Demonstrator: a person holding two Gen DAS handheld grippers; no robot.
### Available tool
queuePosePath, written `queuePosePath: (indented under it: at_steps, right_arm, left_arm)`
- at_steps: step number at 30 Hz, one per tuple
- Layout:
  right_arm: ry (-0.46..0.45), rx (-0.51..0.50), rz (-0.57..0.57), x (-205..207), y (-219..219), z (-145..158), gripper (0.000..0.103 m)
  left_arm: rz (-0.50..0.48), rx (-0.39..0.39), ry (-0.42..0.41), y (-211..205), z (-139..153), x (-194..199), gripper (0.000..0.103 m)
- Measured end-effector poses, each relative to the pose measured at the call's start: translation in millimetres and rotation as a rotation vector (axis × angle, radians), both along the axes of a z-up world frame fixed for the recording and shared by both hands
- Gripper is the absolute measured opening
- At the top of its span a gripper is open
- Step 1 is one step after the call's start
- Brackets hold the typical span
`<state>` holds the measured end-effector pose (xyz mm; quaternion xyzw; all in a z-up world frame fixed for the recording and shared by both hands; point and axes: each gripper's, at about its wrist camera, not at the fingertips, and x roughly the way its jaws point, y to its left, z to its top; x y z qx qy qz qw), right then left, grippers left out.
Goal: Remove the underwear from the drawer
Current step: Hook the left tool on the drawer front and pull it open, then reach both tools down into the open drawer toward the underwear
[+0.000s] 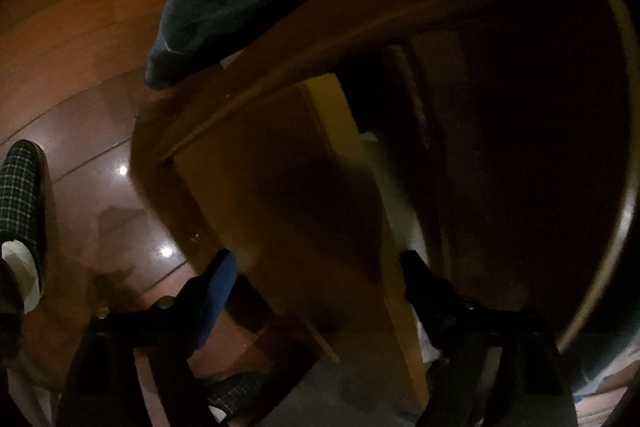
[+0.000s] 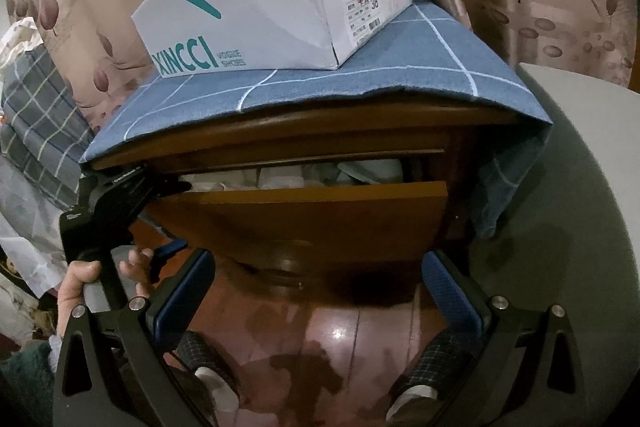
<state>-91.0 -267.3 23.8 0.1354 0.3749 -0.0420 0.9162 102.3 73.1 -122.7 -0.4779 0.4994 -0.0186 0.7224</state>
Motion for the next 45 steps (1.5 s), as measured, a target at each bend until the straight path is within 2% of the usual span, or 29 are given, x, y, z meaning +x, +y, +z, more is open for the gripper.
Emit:
queuePosePath:
  at_steps: [3, 9, 14, 18, 21, 29, 34, 39, 45]
  right_arm:
    - [-0.017, -0.041, -0.029, -1.6, -2.7, 3.5, 0.103]
    - [-0.013, -0.027, -0.054, -1.2, -10.0, 3.3, 0.103]
    - [-0.007, -0.056, -0.071, -1.2, -10.6, 1.7, 0.103]
    - [0.001, -0.051, -0.078, 0.3, -10.6, -0.2, 0.103]
    - [0.004, -0.067, -0.078, 0.7, -9.2, -0.6, 0.103]
    - [-0.001, -0.071, -0.094, -2.2, -11.3, -0.3, 0.103]
    - [0.005, -0.070, -0.103, -4.0, -12.4, -1.9, 0.103]
    - [0.010, -0.077, -0.089, -3.0, -9.3, -2.8, 0.103]
    - [0.024, -0.090, -0.071, -1.3, -6.3, -6.5, 0.103]
  left_arm:
    - [0.005, 0.019, 0.016, -3.3, -2.3, 4.1, 0.094]
    - [0.019, -0.028, 0.054, -0.2, -8.0, 10.2, 0.103]
    - [-0.005, 0.026, 0.044, -1.4, -1.1, 12.6, 0.103]
    - [-0.032, -0.012, 0.032, 0.9, -8.9, 14.3, 0.103]
    - [-0.056, 0.064, 0.039, -0.6, 0.2, 8.7, 0.103]
    - [-0.148, 0.172, 0.077, 5.4, 10.3, -10.9, 0.103]
    - [-0.210, 0.292, 0.077, 4.1, 20.7, -29.7, 0.103]
    - [-0.264, 0.363, 0.087, 5.4, 22.2, -42.8, 0.103]
    - [-0.297, 0.393, 0.115, 3.7, 29.5, -55.3, 0.103]
